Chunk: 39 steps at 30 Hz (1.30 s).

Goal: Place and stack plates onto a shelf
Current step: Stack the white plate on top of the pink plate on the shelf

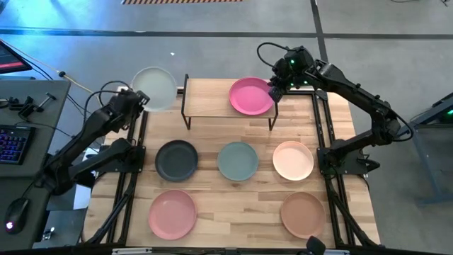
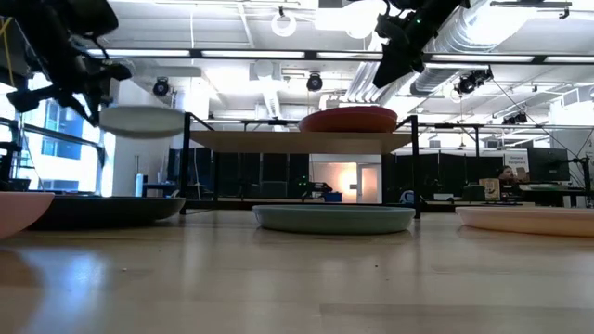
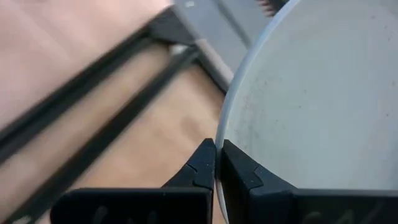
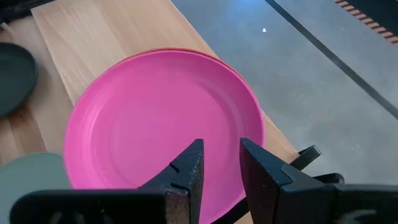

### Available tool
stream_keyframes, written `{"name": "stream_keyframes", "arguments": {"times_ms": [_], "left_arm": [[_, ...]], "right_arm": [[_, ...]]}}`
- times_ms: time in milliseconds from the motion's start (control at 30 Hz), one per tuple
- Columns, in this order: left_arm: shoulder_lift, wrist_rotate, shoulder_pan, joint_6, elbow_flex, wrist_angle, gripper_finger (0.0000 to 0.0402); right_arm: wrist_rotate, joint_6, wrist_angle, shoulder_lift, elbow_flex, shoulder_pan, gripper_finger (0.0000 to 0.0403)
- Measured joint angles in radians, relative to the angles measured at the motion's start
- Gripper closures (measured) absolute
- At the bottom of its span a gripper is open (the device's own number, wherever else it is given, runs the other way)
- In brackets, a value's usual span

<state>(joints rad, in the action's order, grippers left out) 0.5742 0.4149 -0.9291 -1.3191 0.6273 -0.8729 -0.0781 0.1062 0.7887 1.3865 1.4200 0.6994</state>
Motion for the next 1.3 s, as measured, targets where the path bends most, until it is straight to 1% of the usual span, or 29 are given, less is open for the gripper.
{"name": "stream_keyframes", "arguments": {"times_ms": [100, 300, 533, 633, 733, 867, 1067, 1167, 1300], "left_arm": [[-0.022, -0.027, 0.0, 0.049, 0.0, 0.101, 0.0401], [-0.029, -0.131, 0.0, 0.134, 0.001, 0.304, 0.0401], [-0.027, -0.242, 0.001, 0.189, 0.002, 0.44, 0.0401], [-0.021, -0.283, 0.001, 0.211, 0.02, 0.447, 0.0401], [-0.003, -0.316, 0.003, 0.253, 0.062, 0.451, 0.0401], [0.033, -0.346, 0.017, 0.31, 0.132, 0.449, 0.0401], [0.107, -0.361, 0.064, 0.377, 0.222, 0.417, 0.0401], [0.147, -0.376, 0.092, 0.382, 0.253, 0.415, 0.0401], [0.205, -0.38, 0.125, 0.392, 0.274, 0.412, 0.0401]], "right_arm": [[0.0, -0.041, 0.0, 0.0, 0.0, 0.0, 0.032], [0.0, -0.107, 0.0, 0.0, 0.0, 0.0, 0.032], [0.0, -0.141, 0.0, 0.0, 0.0, -0.001, 0.032], [0.001, -0.175, 0.0, 0.0, 0.0, -0.014, 0.0319], [0.0, -0.178, -0.006, 0.0, 0.0, -0.033, 0.0306], [0.0, -0.22, -0.037, 0.0, 0.0, -0.063, 0.0272], [-0.001, -0.33, -0.147, 0.0, 0.0, -0.117, 0.0221], [-0.009, -0.356, -0.213, 0.0, 0.0, -0.146, 0.0212], [-0.009, -0.371, -0.308, 0.0, 0.0, -0.18, 0.0211]]}}
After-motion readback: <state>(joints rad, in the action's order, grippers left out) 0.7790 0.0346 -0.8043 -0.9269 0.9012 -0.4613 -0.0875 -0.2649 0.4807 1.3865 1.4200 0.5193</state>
